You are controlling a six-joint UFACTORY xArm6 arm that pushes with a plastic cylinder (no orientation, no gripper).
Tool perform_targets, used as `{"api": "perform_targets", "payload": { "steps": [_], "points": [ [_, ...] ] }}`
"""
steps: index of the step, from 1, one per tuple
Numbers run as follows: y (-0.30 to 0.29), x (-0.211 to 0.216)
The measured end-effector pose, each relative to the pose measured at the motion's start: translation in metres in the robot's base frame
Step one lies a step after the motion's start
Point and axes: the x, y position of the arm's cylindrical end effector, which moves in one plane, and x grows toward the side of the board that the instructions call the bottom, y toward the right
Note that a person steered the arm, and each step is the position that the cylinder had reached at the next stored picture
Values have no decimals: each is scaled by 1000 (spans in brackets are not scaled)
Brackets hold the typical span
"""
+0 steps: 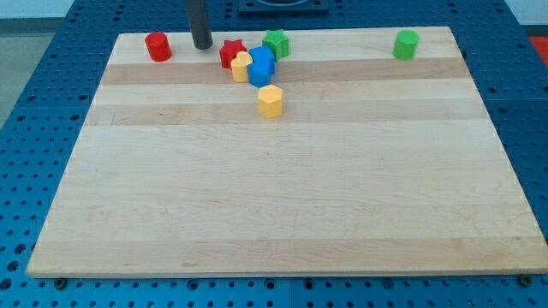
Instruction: Push the green circle to the yellow hexagon
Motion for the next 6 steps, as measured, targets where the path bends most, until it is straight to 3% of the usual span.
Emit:
{"api": "perform_targets", "payload": {
  "steps": [3, 6],
  "points": [
    [57, 4],
    [57, 84]
  ]
}}
